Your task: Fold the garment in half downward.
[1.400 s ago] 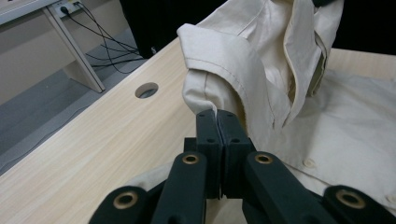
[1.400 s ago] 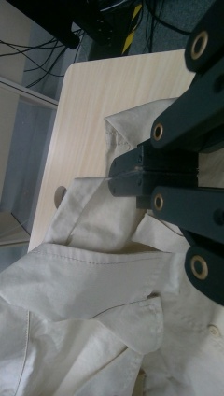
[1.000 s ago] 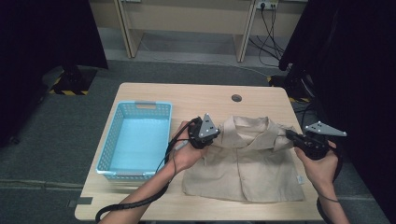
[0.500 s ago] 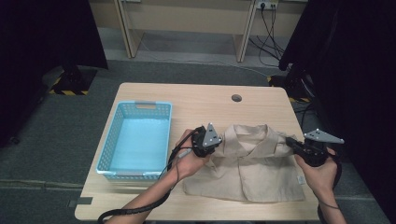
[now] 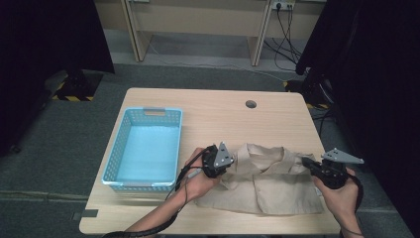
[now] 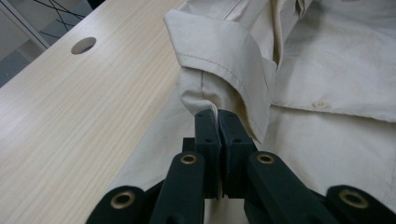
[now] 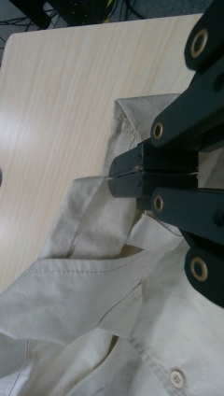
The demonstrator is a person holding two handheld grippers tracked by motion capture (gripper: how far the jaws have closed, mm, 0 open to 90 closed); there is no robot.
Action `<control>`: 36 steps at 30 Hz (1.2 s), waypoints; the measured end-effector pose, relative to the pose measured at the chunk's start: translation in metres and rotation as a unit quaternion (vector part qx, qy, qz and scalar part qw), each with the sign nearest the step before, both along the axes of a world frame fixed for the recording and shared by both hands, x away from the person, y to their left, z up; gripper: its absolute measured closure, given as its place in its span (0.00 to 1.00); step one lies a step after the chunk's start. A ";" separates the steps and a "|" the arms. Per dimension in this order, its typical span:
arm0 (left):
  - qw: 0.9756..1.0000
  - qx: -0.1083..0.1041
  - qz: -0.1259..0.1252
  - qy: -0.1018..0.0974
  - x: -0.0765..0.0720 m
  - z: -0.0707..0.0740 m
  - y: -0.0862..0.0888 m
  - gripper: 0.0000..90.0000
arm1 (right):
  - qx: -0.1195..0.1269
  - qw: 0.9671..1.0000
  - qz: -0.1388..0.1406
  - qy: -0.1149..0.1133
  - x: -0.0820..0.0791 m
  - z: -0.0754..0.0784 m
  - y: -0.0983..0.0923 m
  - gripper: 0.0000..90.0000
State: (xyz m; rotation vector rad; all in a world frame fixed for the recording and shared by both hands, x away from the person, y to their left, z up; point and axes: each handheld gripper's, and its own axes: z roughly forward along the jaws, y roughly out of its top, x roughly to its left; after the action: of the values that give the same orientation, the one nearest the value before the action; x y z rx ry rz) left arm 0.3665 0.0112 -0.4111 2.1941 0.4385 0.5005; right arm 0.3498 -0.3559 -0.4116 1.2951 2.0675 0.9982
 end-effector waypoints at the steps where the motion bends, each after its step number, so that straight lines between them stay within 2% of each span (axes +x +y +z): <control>1: 1.000 0.002 -0.002 0.001 -0.001 -0.001 0.000 0.97 | 0.001 1.000 -0.001 0.002 -0.002 -0.001 0.000 0.99; 11: 1.000 0.006 -0.009 0.014 -0.009 -0.009 0.001 0.94 | -0.007 1.000 0.011 0.020 -0.014 -0.008 -0.001 0.96; 14: 1.000 -0.003 -0.013 0.020 -0.013 -0.009 0.003 0.89 | -0.015 0.999 0.019 0.028 -0.020 -0.008 -0.001 0.92; 19: 1.000 -0.014 -0.023 0.016 -0.026 -0.002 0.011 0.77 | -0.015 0.999 0.024 0.039 -0.036 -0.001 -0.007 0.83; 24: 0.999 -0.020 -0.029 0.010 -0.039 0.004 0.018 0.72 | -0.003 0.999 0.024 0.023 -0.055 0.014 -0.016 0.77; 27: 0.999 -0.017 -0.029 0.010 -0.043 0.002 0.022 0.70 | 0.001 1.000 0.018 0.013 -0.060 0.022 -0.021 0.72; 30: 0.999 -0.006 -0.029 0.017 -0.046 -0.006 0.023 0.67 | -0.004 0.999 0.004 0.035 -0.053 0.019 -0.026 0.69; 33: 0.999 0.008 -0.027 0.026 -0.048 -0.018 0.022 0.64 | -0.005 0.998 -0.018 0.068 -0.040 0.007 -0.031 0.66; 36: 0.999 0.023 -0.025 0.032 -0.050 -0.029 0.023 0.61 | -0.013 0.993 -0.038 0.108 -0.026 -0.007 -0.035 0.63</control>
State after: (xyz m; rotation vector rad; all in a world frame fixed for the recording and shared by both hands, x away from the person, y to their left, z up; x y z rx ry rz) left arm 0.3163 0.0343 -0.4398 2.2658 0.4082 0.4175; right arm 0.3238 -0.3913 -0.4187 1.5134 2.1625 0.8255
